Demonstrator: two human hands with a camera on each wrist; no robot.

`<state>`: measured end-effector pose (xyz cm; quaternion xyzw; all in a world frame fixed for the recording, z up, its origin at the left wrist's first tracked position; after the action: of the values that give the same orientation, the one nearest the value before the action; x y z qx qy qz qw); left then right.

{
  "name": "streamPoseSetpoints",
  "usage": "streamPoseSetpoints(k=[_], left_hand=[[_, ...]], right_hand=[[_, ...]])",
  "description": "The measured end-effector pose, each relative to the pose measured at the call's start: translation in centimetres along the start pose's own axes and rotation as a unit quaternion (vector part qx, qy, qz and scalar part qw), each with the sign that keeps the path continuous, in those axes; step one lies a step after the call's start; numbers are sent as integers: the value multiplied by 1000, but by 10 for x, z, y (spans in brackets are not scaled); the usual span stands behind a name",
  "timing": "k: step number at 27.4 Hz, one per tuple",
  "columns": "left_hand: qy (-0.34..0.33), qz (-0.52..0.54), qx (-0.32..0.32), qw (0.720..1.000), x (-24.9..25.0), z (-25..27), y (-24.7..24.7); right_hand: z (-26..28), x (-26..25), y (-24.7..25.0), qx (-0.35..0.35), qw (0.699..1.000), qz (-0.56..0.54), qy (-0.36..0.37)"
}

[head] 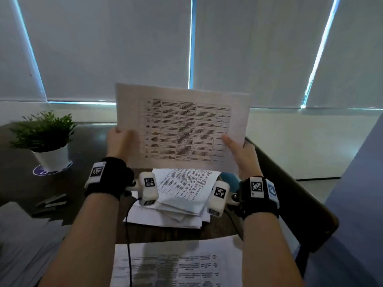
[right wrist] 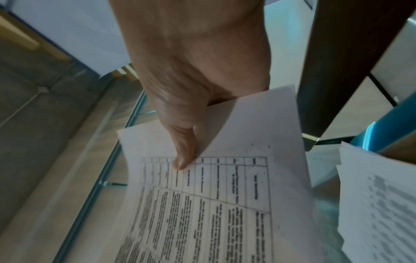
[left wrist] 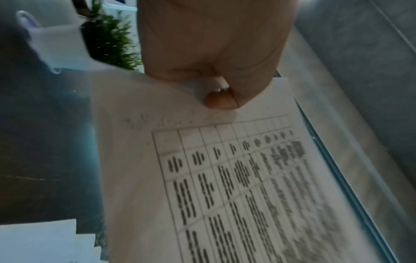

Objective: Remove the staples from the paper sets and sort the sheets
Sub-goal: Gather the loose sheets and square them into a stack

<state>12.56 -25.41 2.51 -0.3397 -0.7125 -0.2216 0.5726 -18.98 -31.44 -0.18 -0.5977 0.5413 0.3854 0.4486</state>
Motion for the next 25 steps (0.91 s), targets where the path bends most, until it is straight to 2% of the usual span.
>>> streamPoseSetpoints(k=[3, 6, 10, 12, 14, 15, 17, 20, 22, 23, 25], left_hand=[[31, -69, 31, 997, 13, 16, 10], [57, -187, 66, 978, 13, 72, 35], [91, -258, 52, 960, 5, 144, 80], [111, -335, 8, 936, -4, 161, 98], [148, -391, -37, 908, -15, 181, 118], [170, -409, -58, 895, -19, 193, 127], [197, -447, -96, 867, -39, 206, 146], [201, -528, -132, 815, -92, 188, 159], [191, -586, -133, 776, -74, 207, 163], [174, -598, -129, 772, -46, 226, 159], [141, -564, -160, 798, 1, 241, 136]], right_hand=[[20, -15, 6, -1, 998, 62, 0], [65, -17, 12, -11, 991, 126, -34], [129, -25, 33, -38, 980, 185, -67], [156, -26, 42, -89, 946, 294, -105], [190, -26, 50, -139, 878, 428, -164], [204, -22, 53, -161, 850, 467, -186], [232, -14, 56, -180, 823, 496, -212], [257, 2, 60, -168, 815, 502, -235], [266, 0, 58, -148, 817, 506, -235], [266, -7, 54, -143, 820, 506, -228], [245, -26, 43, -129, 840, 489, -199]])
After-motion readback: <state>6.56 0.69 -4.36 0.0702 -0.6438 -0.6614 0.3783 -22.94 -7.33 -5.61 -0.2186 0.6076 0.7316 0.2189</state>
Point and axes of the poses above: each hand's wrist, its own z-axis away from the middle knuckle, its own y-axis out of the back of the hand, x = y × z, the point moved 3 cm from there along -z, towards the middle knuckle, and after that the axes turned 3 degrees about y, right-handed, at the moved point
